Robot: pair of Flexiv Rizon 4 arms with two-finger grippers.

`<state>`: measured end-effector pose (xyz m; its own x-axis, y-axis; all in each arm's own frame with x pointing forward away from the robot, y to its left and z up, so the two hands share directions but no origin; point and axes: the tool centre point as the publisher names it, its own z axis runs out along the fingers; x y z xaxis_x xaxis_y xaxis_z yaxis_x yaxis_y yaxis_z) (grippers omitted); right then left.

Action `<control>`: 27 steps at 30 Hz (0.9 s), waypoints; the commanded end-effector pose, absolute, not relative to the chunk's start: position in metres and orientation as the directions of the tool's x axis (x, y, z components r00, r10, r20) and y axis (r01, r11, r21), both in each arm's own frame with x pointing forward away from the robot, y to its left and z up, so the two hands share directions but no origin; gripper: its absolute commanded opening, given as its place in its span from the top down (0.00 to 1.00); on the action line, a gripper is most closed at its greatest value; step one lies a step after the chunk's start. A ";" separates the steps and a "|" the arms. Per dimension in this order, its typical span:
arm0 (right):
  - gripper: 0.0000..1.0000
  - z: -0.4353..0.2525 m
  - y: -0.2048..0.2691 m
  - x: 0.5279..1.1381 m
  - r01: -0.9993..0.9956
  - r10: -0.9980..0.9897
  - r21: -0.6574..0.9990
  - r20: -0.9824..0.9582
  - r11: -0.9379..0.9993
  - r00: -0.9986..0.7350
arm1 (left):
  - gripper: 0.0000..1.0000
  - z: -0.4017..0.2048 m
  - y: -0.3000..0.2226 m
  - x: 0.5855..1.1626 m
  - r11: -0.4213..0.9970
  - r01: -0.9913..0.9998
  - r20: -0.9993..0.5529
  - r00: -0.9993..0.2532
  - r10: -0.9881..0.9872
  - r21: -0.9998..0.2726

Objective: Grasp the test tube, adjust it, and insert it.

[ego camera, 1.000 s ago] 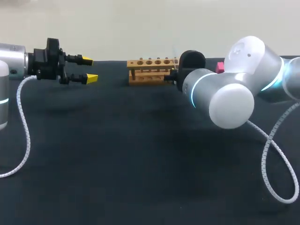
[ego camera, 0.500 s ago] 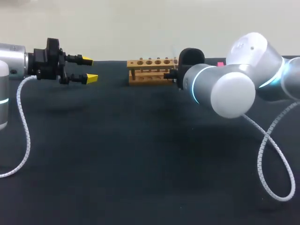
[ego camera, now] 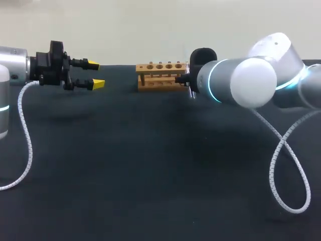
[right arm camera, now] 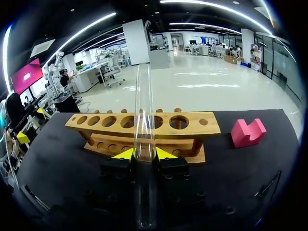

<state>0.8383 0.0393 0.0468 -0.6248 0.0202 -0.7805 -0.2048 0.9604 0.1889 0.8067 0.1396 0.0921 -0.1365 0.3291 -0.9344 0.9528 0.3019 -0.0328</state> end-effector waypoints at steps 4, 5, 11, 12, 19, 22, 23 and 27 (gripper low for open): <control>1.00 0.042 0.042 0.844 -0.208 -0.004 0.188 -0.732 0.960 -0.681 | 0.00 0.091 0.140 0.806 0.303 0.953 -0.936 -0.133 0.326 -0.029; 1.00 0.042 0.043 0.845 -0.208 -0.004 0.188 -0.733 0.960 -0.680 | 0.00 0.091 0.140 0.806 0.303 0.953 -0.936 -0.133 0.326 -0.029; 1.00 0.040 0.044 0.844 -0.220 -0.016 0.193 -0.717 0.956 -0.697 | 0.00 0.091 0.140 0.806 0.303 0.953 -0.936 -0.133 0.326 -0.029; 1.00 0.040 0.044 0.844 -0.222 -0.018 0.194 -0.714 0.956 -0.699 | 0.00 0.091 0.140 0.806 0.303 0.953 -0.936 -0.133 0.326 -0.029; 1.00 0.034 0.046 0.842 -0.228 -0.025 0.205 -0.687 0.952 -0.726 | 0.00 0.091 0.140 0.806 0.303 0.953 -0.936 -0.133 0.326 -0.029; 1.00 0.033 0.046 0.842 -0.226 -0.024 0.211 -0.678 0.951 -0.734 | 0.00 0.091 0.140 0.806 0.303 0.953 -0.936 -0.133 0.326 -0.029; 1.00 0.033 0.046 0.842 -0.226 -0.024 0.212 -0.677 0.951 -0.735 | 0.00 0.091 0.140 0.806 0.303 0.953 -0.936 -0.133 0.326 -0.029; 1.00 0.032 0.046 0.842 -0.227 -0.025 0.217 -0.667 0.950 -0.744 | 0.00 0.091 0.140 0.806 0.303 0.953 -0.936 -0.133 0.326 -0.029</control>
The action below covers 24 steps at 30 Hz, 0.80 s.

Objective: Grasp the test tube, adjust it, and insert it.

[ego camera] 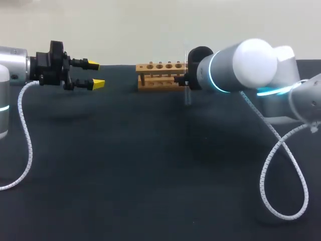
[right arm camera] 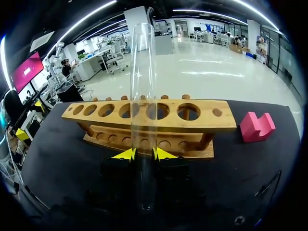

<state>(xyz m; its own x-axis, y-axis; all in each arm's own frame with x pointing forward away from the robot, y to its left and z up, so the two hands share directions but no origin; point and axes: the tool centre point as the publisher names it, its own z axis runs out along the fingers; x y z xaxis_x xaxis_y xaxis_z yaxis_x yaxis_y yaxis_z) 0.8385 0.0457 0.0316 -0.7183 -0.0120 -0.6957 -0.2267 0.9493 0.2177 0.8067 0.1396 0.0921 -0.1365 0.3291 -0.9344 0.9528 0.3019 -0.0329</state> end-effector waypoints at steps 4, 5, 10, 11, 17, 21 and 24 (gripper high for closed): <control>1.00 0.030 0.046 0.842 -0.228 -0.028 0.220 -0.659 0.948 -0.752 | 0.00 0.091 0.140 0.806 0.303 0.953 -0.936 -0.133 0.326 -0.029; 1.00 0.030 0.046 0.842 -0.228 -0.028 0.221 -0.657 0.948 -0.753 | 0.00 0.091 0.140 0.806 0.303 0.953 -0.936 -0.133 0.326 -0.029; 1.00 0.031 0.045 0.839 -0.224 -0.022 0.223 -0.661 0.949 -0.750 | 0.00 0.091 0.140 0.806 0.303 0.953 -0.936 -0.133 0.326 -0.029; 1.00 0.032 0.045 0.838 -0.222 -0.018 0.223 -0.665 0.949 -0.746 | 0.00 0.091 0.140 0.806 0.303 0.953 -0.936 -0.133 0.326 -0.029; 1.00 0.041 0.040 0.828 -0.198 0.012 0.229 -0.684 0.953 -0.730 | 0.00 0.091 0.140 0.806 0.303 0.953 -0.936 -0.133 0.326 -0.029; 1.00 0.049 0.037 0.817 -0.178 0.036 0.234 -0.694 0.956 -0.719 | 0.00 0.091 0.140 0.806 0.303 0.953 -0.936 -0.133 0.326 -0.029; 1.00 0.056 0.034 0.810 -0.163 0.054 0.235 -0.709 0.958 -0.703 | 0.00 0.091 0.140 0.806 0.303 0.953 -0.936 -0.133 0.326 -0.029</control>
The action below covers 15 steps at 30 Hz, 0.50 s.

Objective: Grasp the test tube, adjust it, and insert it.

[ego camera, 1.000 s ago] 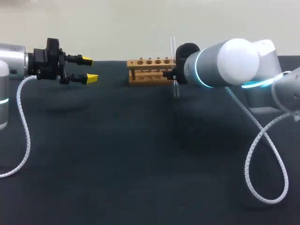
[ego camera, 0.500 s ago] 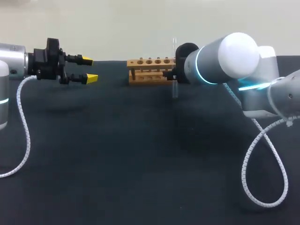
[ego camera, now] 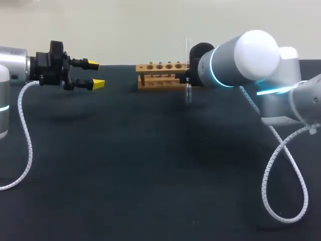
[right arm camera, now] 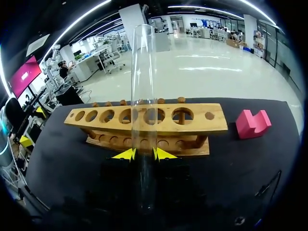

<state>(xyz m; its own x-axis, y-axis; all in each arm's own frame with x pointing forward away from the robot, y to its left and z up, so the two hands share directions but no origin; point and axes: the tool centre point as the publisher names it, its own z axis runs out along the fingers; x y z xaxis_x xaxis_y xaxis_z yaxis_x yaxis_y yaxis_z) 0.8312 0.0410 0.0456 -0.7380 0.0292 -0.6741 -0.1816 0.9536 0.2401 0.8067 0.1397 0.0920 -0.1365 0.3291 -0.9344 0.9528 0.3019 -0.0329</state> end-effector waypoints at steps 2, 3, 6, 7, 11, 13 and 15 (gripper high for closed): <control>1.00 0.064 0.031 0.805 -0.156 0.062 0.232 -0.721 0.960 -0.690 | 0.00 0.091 0.140 0.806 0.303 0.953 -0.936 -0.133 0.326 -0.029; 1.00 0.068 0.030 0.803 -0.155 0.064 0.231 -0.727 0.961 -0.683 | 0.00 0.091 0.140 0.806 0.303 0.953 -0.936 -0.133 0.326 -0.029; 1.00 0.077 0.025 0.797 -0.150 0.072 0.229 -0.740 0.962 -0.669 | 0.00 0.091 0.140 0.806 0.303 0.953 -0.936 -0.133 0.326 -0.029; 1.00 0.081 0.024 0.795 -0.149 0.074 0.227 -0.746 0.962 -0.662 | 0.00 0.091 0.140 0.806 0.303 0.953 -0.936 -0.133 0.326 -0.029; 1.00 0.094 0.017 0.785 -0.145 0.088 0.233 -0.761 0.962 -0.643 | 0.00 0.091 0.140 0.806 0.303 0.953 -0.936 -0.133 0.326 -0.029; 1.00 0.099 0.014 0.780 -0.145 0.091 0.236 -0.763 0.961 -0.640 | 0.00 0.091 0.140 0.806 0.303 0.953 -0.936 -0.133 0.326 -0.029; 1.00 0.103 0.011 0.775 -0.145 0.092 0.237 -0.765 0.961 -0.638 | 0.00 0.091 0.140 0.806 0.303 0.953 -0.936 -0.133 0.326 -0.029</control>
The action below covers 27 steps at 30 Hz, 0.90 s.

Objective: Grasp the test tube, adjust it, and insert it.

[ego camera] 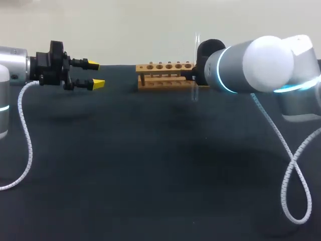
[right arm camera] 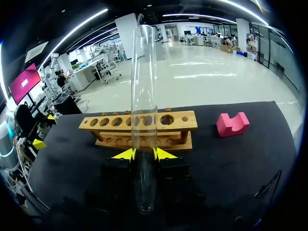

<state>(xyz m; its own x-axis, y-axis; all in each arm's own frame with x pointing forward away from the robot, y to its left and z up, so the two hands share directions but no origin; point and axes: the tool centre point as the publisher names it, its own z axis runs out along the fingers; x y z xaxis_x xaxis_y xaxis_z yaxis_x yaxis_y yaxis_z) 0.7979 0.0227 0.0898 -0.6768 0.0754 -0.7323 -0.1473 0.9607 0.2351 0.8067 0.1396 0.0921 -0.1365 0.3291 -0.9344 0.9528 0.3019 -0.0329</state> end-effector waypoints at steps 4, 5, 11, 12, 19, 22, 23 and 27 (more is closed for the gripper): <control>1.00 0.109 0.007 0.766 -0.148 0.089 0.235 -0.764 0.961 -0.638 | 0.00 0.091 0.140 0.806 0.303 0.953 -0.936 -0.133 0.326 -0.029; 1.00 0.111 0.006 0.764 -0.147 0.089 0.235 -0.764 0.961 -0.639 | 0.00 0.091 0.140 0.806 0.303 0.953 -0.936 -0.133 0.326 -0.029; 1.00 0.120 -0.002 0.750 -0.139 0.088 0.228 -0.764 0.964 -0.640 | 0.00 0.091 0.140 0.806 0.303 0.953 -0.936 -0.133 0.326 -0.029; 1.00 0.122 -0.004 0.748 -0.137 0.083 0.219 -0.763 0.966 -0.641 | 0.00 0.091 0.140 0.806 0.303 0.953 -0.936 -0.133 0.326 -0.029; 1.00 0.127 -0.012 0.739 -0.117 0.087 0.210 -0.760 0.971 -0.644 | 0.00 0.091 0.140 0.806 0.303 0.953 -0.936 -0.133 0.326 -0.029; 1.00 0.130 -0.014 0.737 -0.114 0.086 0.207 -0.760 0.972 -0.644 | 0.00 0.091 0.140 0.806 0.303 0.953 -0.936 -0.133 0.326 -0.029; 1.00 0.130 -0.015 0.736 -0.113 0.084 0.204 -0.760 0.972 -0.644 | 0.00 0.091 0.140 0.806 0.303 0.953 -0.936 -0.133 0.326 -0.029; 1.00 0.132 -0.018 0.735 -0.109 0.083 0.197 -0.762 0.974 -0.642 | 0.00 0.091 0.140 0.806 0.303 0.953 -0.936 -0.133 0.326 -0.029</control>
<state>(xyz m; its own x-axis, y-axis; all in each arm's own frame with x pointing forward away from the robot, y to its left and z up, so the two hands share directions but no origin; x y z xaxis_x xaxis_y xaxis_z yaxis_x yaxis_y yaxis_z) 0.7390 -0.0160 0.1285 -0.6397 0.0844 -0.7640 -0.1153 0.9722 0.2040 0.8067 0.1397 0.0920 -0.1365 0.3291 -0.9344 0.9528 0.3019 -0.0329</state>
